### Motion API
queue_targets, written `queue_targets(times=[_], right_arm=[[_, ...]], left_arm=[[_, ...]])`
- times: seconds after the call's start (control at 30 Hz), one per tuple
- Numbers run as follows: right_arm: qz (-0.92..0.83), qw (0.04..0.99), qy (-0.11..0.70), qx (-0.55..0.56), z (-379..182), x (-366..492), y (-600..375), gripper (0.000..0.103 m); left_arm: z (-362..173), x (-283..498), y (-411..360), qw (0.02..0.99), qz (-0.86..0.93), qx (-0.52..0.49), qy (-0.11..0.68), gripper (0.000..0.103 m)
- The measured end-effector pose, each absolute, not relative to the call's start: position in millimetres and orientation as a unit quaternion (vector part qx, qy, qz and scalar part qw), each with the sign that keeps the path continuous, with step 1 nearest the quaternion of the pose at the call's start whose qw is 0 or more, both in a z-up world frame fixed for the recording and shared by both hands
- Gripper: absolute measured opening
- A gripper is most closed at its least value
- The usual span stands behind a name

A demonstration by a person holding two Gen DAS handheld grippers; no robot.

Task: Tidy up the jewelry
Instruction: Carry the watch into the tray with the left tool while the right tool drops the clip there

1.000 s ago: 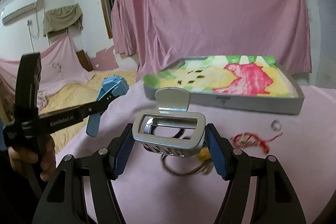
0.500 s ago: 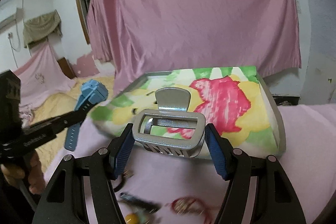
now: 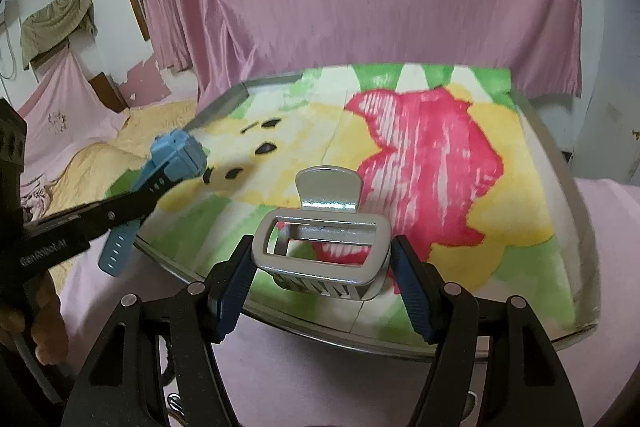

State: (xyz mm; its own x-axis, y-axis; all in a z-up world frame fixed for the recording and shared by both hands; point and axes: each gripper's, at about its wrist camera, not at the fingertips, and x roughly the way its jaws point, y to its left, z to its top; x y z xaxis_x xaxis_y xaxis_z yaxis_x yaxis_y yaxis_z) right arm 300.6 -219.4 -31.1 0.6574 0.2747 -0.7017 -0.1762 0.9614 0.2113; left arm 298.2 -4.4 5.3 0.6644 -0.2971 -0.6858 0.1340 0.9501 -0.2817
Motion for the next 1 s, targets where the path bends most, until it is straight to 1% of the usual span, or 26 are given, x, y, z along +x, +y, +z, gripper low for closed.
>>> queue_targets(times=[0.07, 0.27, 0.43, 0.5, 0.53, 0.6, 0.63, 0.67, 0.7, 0.8, 0.93, 1.0], right_arm=[[0.124, 0.909, 0.394, 0.06, -31.3, 299.6, -218.0, 0.063], [0.122, 0.908, 0.397, 0.056, -31.8, 298.2, -219.3, 0.063], [0.118, 0.918, 0.375, 0.058, -22.3, 282.9, -222.9, 0.065], [0.112, 0.926, 0.356, 0.057, -15.5, 271.9, -224.7, 0.072], [0.111, 0.93, 0.346, 0.058, -12.0, 265.9, -226.1, 0.073], [0.108, 0.936, 0.329, 0.059, -5.6, 254.5, -228.4, 0.074], [0.106, 0.939, 0.321, 0.059, -3.2, 249.0, -229.4, 0.074], [0.103, 0.943, 0.311, 0.058, 0.2, 241.9, -230.3, 0.075], [0.1, 0.946, 0.302, 0.058, 3.6, 235.0, -231.3, 0.079], [0.091, 0.956, 0.274, 0.061, 11.7, 213.7, -234.8, 0.084], [0.083, 0.965, 0.24, 0.061, 18.6, 185.0, -238.5, 0.087], [0.079, 0.97, 0.222, 0.062, 21.4, 168.9, -240.5, 0.093]], left_arm=[[2.6, 300.0, -5.3, 0.903, -0.117, -0.104, 0.401, 0.021], [2.5, 299.2, -7.2, 0.904, -0.104, -0.092, 0.405, 0.025], [7.2, 290.4, -3.0, 0.91, -0.097, -0.097, 0.392, 0.03], [10.3, 282.7, -1.3, 0.914, -0.095, -0.098, 0.382, 0.035], [12.1, 278.1, -0.9, 0.917, -0.094, -0.096, 0.376, 0.039], [16.0, 268.1, -0.7, 0.922, -0.094, -0.094, 0.363, 0.054], [19.0, 260.2, 0.1, 0.927, -0.092, -0.095, 0.35, 0.069], [21.8, 253.2, 0.8, 0.932, -0.09, -0.097, 0.337, 0.075], [24.5, 246.6, 1.3, 0.936, -0.089, -0.097, 0.326, 0.075], [32.3, 227.8, -0.2, 0.945, -0.087, -0.086, 0.302, 0.076], [37.4, 201.6, -3.0, 0.955, -0.08, -0.072, 0.275, 0.084], [38.6, 190.0, -4.0, 0.959, -0.079, -0.071, 0.261, 0.089]])
